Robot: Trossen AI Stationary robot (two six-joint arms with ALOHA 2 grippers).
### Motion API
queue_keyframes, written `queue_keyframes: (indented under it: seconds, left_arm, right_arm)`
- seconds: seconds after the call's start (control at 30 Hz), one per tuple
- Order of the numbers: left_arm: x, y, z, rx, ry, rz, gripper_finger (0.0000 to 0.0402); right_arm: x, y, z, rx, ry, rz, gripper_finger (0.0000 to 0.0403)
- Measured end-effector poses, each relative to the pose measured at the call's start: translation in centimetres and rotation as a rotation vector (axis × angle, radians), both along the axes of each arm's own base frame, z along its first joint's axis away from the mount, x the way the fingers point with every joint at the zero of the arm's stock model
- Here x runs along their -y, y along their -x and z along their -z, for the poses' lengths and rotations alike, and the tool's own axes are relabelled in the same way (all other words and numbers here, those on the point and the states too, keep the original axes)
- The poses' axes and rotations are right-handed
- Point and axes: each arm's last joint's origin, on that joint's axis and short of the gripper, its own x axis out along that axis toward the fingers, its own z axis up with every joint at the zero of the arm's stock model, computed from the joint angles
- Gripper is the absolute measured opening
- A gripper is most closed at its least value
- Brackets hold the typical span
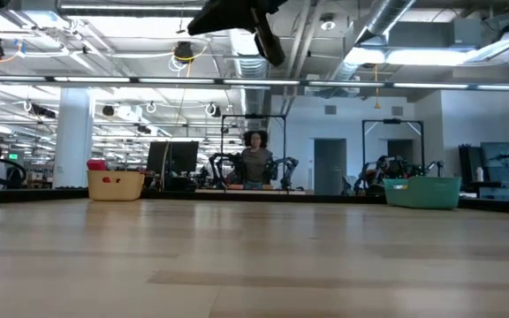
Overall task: Sort & place blocks by color
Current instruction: Return to Home Position
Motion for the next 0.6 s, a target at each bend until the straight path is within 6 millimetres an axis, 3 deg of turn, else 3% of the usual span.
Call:
queue_keyframes:
  seconds: [0.2,0.3,0.6]
  left_arm:
    - [-1.2,0.1,-2.4,0.05,-0.151,-0.012,0.0123]
    - [-1.3,0.0,-3.2,0.086,-0.129,-0.009,0.0105]
    - [-0.9,0.0,-2.8,0.161,-0.12,-0.011,0.0017]
  right_arm:
    - [0.0,0.5,0.8,-0.095,-0.031,-0.009,0.0016]
    - [0.0,0.6,1.0,-0.119,-0.082,0.025,0.0018]
    - [-2.0,0.2,-0.2,0.012,0.021,-0.061,0.0005]
